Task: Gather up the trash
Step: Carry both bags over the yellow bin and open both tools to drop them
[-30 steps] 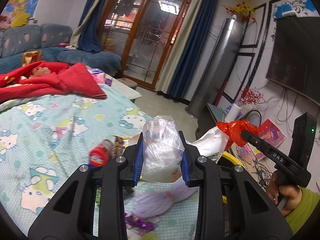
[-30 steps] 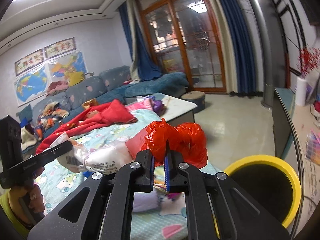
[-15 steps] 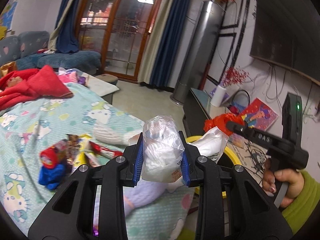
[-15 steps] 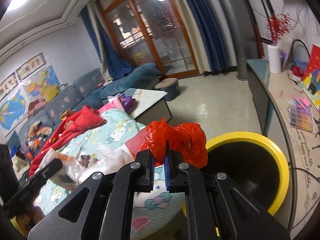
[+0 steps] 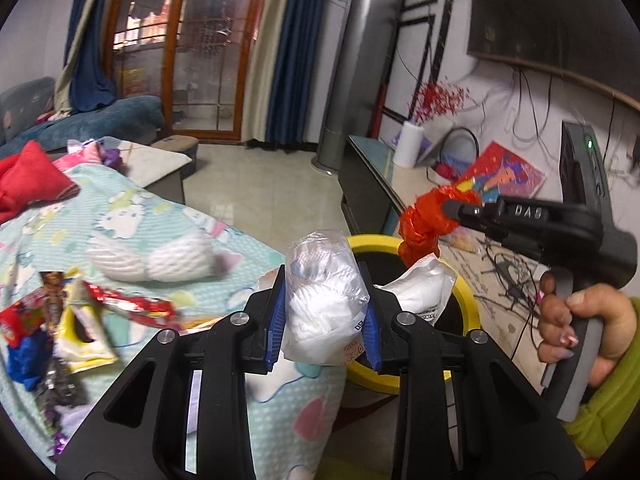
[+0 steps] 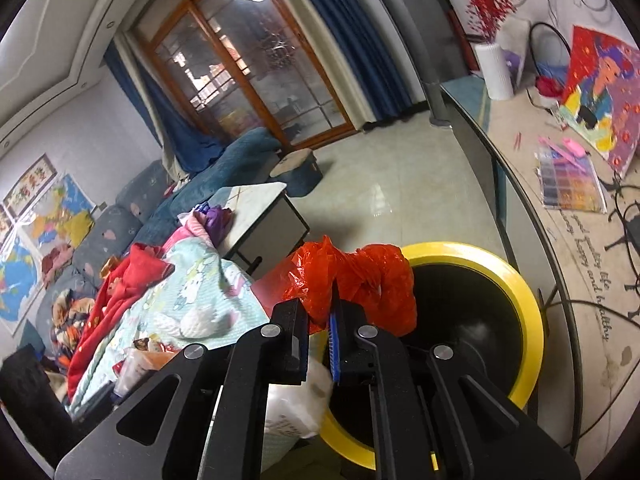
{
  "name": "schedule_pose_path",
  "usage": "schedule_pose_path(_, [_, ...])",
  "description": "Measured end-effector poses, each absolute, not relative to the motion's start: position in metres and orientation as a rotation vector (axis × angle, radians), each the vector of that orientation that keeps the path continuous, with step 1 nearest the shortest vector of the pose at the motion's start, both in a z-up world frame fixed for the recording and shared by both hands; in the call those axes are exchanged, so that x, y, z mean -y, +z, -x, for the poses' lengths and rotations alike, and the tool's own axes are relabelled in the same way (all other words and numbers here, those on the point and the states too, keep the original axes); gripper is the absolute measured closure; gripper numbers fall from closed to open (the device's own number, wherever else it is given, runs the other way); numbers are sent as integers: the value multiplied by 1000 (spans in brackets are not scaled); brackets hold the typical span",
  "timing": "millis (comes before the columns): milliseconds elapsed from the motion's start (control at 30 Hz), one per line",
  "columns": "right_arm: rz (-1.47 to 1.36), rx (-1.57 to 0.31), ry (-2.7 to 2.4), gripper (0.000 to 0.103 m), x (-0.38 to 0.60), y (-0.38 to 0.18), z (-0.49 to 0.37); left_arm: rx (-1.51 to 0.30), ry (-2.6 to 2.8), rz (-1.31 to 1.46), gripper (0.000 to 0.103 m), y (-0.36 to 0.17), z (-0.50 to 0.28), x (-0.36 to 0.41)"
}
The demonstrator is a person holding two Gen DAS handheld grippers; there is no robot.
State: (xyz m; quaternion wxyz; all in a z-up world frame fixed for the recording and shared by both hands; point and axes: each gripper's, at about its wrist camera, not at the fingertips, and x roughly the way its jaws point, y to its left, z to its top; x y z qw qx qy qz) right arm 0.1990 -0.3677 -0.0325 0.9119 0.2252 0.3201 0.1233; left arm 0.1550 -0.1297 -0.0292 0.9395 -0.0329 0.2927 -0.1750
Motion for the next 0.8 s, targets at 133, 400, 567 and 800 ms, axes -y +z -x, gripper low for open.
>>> schedule_pose_path(133, [-499,-688,236,95,378,-42,-203,-633,-378,25,78,-41,-162,150])
schedule_pose_path(400, [-542,-741,200,93,397,-63,-212,-690,-423,-24,76,-63,-177,181])
schedule_pose_path(567, [-563,-778,166,89,406,-76,-215,-708,-446,-37,72,-72,-182,197])
schedule_pose_path(800, [-568,-788,113,71,417,-84,-216,-704,-461,-27,50,-75,-183,202])
